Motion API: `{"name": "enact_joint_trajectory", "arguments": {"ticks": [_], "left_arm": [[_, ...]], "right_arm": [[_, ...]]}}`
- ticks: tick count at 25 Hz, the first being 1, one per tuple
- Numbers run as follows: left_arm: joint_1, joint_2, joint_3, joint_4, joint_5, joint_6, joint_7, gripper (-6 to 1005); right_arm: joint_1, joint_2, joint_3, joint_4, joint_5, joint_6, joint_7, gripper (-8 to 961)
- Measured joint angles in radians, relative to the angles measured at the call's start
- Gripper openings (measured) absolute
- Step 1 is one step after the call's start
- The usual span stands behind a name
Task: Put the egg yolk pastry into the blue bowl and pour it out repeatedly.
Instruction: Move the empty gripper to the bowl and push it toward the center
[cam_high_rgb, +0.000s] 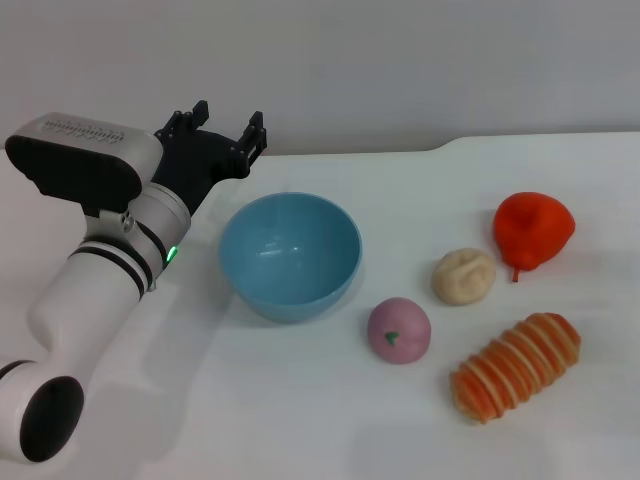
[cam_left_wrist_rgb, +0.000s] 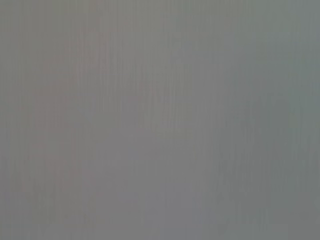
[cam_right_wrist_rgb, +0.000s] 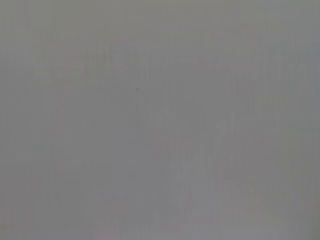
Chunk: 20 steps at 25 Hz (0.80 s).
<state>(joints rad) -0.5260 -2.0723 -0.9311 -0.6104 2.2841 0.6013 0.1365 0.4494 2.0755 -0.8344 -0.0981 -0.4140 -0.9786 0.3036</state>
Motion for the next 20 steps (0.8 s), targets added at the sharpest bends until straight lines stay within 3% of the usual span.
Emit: {"name": "enact_joint_trajectory", "arguments": {"ticks": [14, 20], "left_arm": [[0.001, 0.001, 0.0, -0.002, 0.0, 0.0, 0.0, 683], [0.02, 0.014, -0.021, -0.069, 0.003, -0.034, 0.0, 682]], "right_arm": [[0.0, 0.0, 0.0, 0.004, 0.0, -0.001, 0.001, 735], [-0.001, 0.001, 0.0, 0.006, 0.0, -0.005, 0.007, 735]]}}
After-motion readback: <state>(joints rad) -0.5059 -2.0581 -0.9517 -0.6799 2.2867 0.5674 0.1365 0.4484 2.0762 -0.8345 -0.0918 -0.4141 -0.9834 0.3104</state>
